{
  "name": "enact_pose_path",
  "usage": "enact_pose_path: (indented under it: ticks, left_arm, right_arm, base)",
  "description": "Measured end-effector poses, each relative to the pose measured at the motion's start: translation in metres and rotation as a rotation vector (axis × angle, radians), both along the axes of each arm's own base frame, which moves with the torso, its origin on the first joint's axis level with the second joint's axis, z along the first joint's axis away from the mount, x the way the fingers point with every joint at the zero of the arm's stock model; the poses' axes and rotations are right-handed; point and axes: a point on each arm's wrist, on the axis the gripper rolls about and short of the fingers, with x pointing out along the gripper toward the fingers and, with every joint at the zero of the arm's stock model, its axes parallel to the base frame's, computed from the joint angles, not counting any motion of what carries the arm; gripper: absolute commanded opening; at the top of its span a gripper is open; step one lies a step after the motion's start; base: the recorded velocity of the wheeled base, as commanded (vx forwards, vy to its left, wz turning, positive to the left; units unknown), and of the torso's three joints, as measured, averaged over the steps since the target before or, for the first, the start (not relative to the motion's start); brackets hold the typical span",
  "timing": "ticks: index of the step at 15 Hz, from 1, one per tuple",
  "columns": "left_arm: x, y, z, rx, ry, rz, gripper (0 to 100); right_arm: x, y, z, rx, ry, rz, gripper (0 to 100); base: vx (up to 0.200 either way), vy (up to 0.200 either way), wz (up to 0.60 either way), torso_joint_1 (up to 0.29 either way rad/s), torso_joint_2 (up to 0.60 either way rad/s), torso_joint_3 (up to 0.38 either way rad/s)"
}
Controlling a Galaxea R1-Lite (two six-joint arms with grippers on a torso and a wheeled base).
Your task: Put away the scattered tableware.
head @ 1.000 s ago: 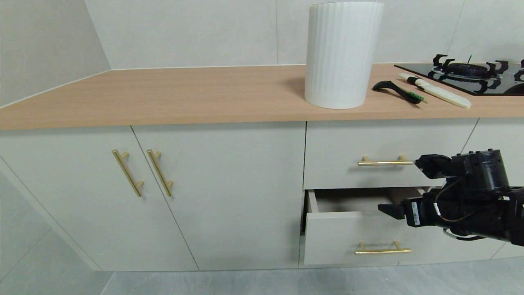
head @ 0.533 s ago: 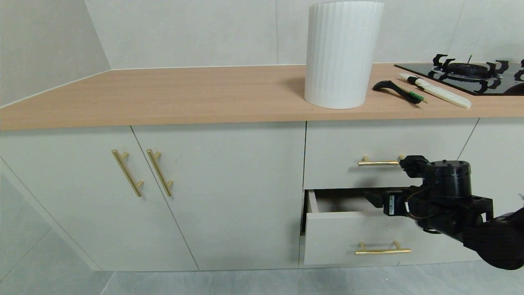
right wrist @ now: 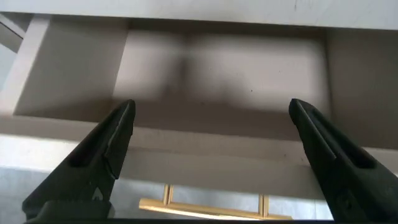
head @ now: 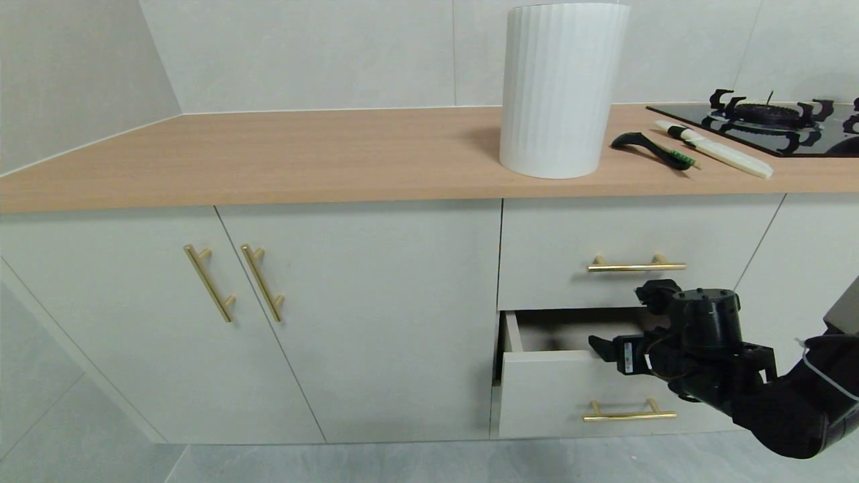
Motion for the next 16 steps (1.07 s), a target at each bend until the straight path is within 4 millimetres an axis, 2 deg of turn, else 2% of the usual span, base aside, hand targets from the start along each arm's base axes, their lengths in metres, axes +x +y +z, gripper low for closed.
enact_pose_path:
  ticks: [8, 16]
  left_arm:
    - [0.0, 0.0, 0.0, 0.0, 0.0, 0.0, 100]
    - [0.0, 0.0, 0.0, 0.0, 0.0, -0.001, 100]
  right_arm:
    - [-0.014, -0.003, 0.005, -0.028, 0.115, 0.016, 100]
    - [-0.053, 0.0, 0.027, -0.114, 0.302, 0.198, 100]
  base:
    - [0.0, 0.0, 0.0, 0.0, 0.0, 0.0]
    - [0.0, 0.0, 0.0, 0.0, 0.0, 0.0]
